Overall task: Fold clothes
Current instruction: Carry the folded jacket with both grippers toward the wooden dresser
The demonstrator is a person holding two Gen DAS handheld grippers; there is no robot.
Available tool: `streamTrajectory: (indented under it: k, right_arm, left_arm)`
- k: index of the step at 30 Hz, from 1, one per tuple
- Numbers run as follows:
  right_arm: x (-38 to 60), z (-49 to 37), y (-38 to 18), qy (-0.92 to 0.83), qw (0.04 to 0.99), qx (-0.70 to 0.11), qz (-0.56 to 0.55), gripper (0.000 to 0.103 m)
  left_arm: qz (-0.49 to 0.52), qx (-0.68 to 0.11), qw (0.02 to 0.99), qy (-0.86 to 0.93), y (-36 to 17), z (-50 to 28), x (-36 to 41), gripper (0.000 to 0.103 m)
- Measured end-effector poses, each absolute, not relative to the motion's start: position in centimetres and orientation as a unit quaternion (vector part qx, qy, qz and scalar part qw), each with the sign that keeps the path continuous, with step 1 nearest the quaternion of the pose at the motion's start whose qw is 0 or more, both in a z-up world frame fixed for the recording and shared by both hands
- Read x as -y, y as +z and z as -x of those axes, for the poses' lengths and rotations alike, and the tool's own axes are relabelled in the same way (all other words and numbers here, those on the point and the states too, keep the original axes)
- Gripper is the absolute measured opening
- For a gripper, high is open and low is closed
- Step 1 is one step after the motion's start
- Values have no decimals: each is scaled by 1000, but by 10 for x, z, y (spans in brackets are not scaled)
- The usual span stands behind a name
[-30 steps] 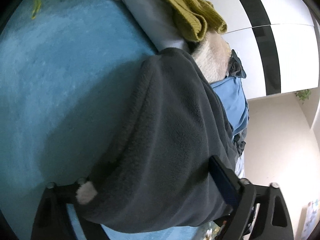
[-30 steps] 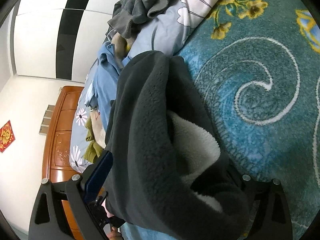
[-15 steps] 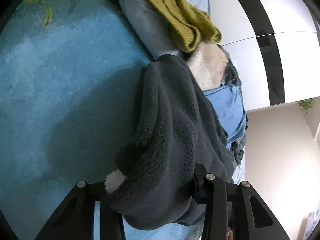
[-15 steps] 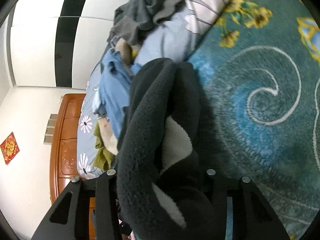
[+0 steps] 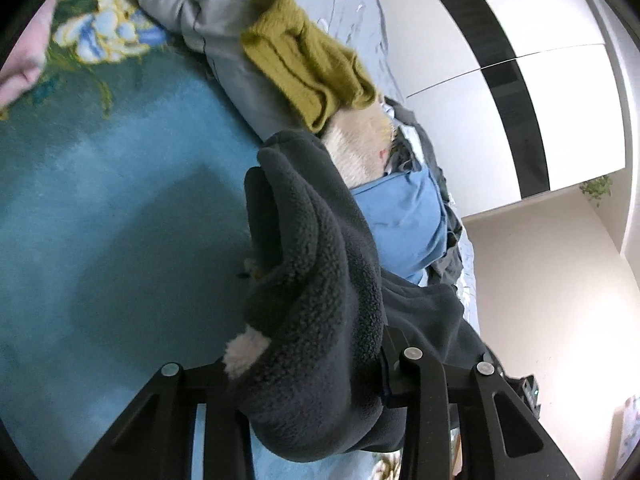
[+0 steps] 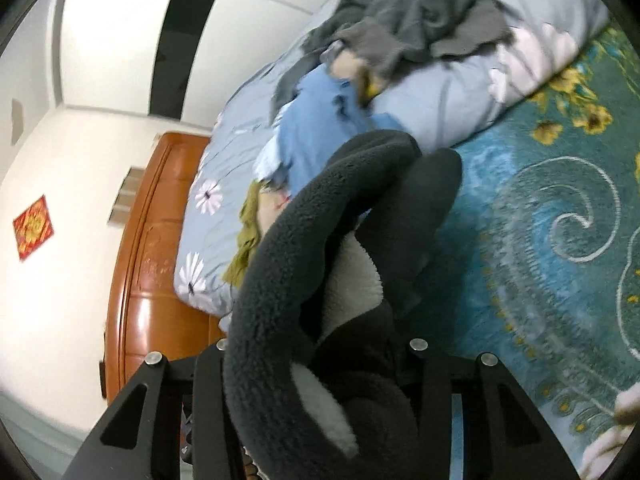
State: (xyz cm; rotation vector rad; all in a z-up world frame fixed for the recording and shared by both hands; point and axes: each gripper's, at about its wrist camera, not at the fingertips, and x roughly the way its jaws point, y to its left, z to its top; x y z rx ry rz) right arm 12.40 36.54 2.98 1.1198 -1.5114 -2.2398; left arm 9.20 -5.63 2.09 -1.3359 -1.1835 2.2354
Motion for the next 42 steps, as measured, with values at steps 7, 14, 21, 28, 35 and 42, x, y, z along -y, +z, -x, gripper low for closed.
streamTrajectory:
  k: [7,14,21,28,35,42]
  right_arm:
    - [-301,-101,53,-761,180,479,-398,45]
    - [-175,-32,84,-747,282,423,-429,45]
    - [-10,40,119,-715,393,359,-453,45]
    - [149,99,126,-671,479,302,-479,45]
    - [243,151,92,-634,525,250,-509,45]
    - [264,165,26,-621,512,211,-555,45]
  left_arm:
    - [423,421,103,796,52,-131,117,37]
    - [353,447,25,822,84,-180,227,37]
    - [274,461,-61,842,118,-229,346,37]
    - [218,464,-142,847,127,-261,434,37]
    - [191,484,-206,829,73,-282,473,37]
    - [178,539,-212,795,0,-306,464,37]
